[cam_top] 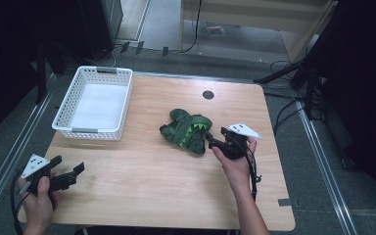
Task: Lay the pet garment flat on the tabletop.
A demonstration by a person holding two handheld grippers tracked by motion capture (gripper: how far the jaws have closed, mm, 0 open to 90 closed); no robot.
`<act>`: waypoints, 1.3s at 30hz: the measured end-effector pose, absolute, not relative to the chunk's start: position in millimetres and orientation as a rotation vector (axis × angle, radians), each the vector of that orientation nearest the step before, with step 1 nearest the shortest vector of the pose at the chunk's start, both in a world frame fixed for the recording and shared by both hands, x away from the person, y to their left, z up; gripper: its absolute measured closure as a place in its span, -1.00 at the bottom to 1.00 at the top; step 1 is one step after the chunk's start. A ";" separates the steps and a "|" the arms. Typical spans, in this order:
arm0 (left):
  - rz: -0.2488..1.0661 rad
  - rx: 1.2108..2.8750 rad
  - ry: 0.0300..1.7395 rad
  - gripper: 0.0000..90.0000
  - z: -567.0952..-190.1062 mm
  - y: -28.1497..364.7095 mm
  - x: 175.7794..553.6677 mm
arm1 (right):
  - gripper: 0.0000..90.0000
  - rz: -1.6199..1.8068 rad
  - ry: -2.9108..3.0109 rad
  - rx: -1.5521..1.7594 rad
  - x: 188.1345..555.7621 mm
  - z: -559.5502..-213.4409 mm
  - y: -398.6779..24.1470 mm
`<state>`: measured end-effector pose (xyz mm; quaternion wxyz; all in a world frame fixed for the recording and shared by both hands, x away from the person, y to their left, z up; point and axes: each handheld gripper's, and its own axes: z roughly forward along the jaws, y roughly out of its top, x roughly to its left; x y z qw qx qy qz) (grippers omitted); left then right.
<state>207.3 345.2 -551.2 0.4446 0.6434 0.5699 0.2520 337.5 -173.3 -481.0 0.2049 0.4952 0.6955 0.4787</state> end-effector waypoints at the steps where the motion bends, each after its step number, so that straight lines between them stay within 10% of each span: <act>1: 0.623 1.597 1.412 -0.81 -551.1 345.4 207.2 | -0.13 1.345 1.939 1.389 341.3 -479.7 -170.2; 12: 0.612 1.590 1.413 -0.81 -551.8 346.4 207.7 | 0.09 1.369 1.959 1.489 370.5 -481.5 -155.1; 19: 0.612 1.586 1.415 -0.81 -551.3 346.4 207.4 | 0.99 1.469 2.010 1.447 371.1 -487.0 -155.8; 26: 0.646 1.606 1.410 -0.81 -548.4 342.5 206.7 | 0.95 1.493 1.988 1.389 366.3 -481.0 -157.8; 33: 0.620 1.588 1.364 -0.81 -535.4 324.2 210.7 | -0.22 1.506 1.959 1.572 383.9 -483.4 -157.8; 39: 0.587 1.629 1.306 -0.81 -523.9 298.1 219.9 | 0.65 1.482 1.982 1.609 389.6 -489.8 -152.2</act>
